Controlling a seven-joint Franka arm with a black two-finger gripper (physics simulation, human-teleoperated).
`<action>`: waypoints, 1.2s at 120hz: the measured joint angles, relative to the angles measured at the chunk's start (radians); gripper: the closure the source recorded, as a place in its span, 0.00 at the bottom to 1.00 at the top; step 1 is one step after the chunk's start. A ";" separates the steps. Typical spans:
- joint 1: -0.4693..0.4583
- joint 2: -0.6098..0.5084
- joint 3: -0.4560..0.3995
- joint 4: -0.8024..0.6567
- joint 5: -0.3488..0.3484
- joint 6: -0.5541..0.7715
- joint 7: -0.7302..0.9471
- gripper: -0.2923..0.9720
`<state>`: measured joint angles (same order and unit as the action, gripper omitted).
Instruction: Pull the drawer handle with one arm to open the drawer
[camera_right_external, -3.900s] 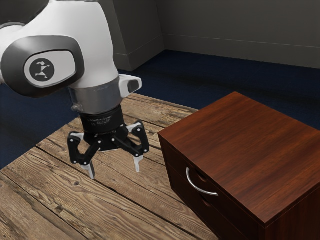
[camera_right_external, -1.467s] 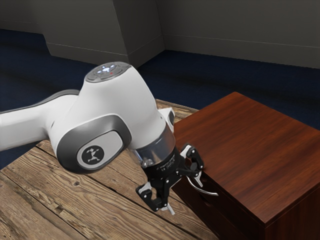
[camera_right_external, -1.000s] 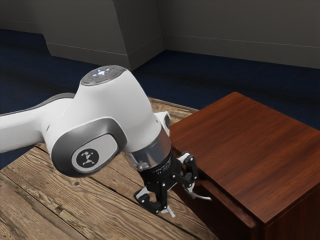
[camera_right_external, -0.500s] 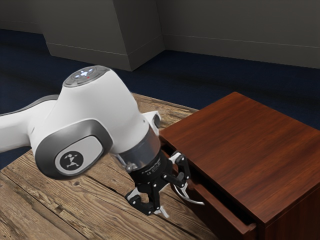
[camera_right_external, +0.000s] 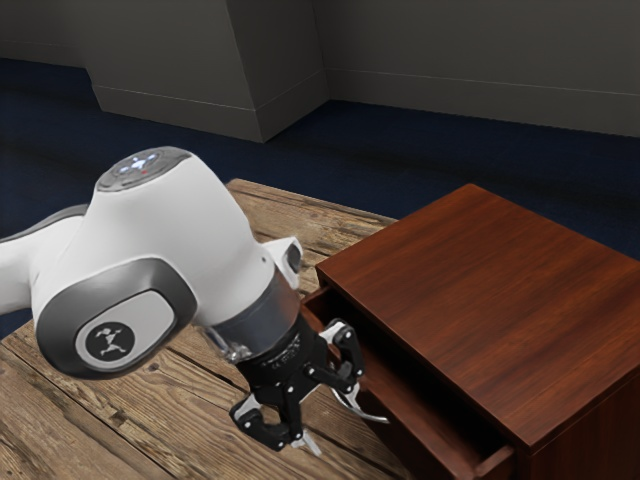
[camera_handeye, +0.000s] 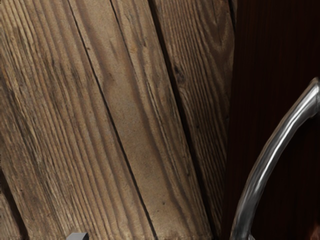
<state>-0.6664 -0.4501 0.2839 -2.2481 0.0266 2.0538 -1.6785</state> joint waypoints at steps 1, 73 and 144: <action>0.000 -0.002 0.000 -0.002 0.000 0.000 -0.001 0.51; 0.010 -0.067 -0.002 -0.063 0.001 0.001 -0.029 0.51; 0.026 -0.198 -0.020 -0.164 0.003 0.006 -0.052 0.52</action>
<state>-0.6404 -0.6477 0.2635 -2.4123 0.0296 2.0593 -1.7308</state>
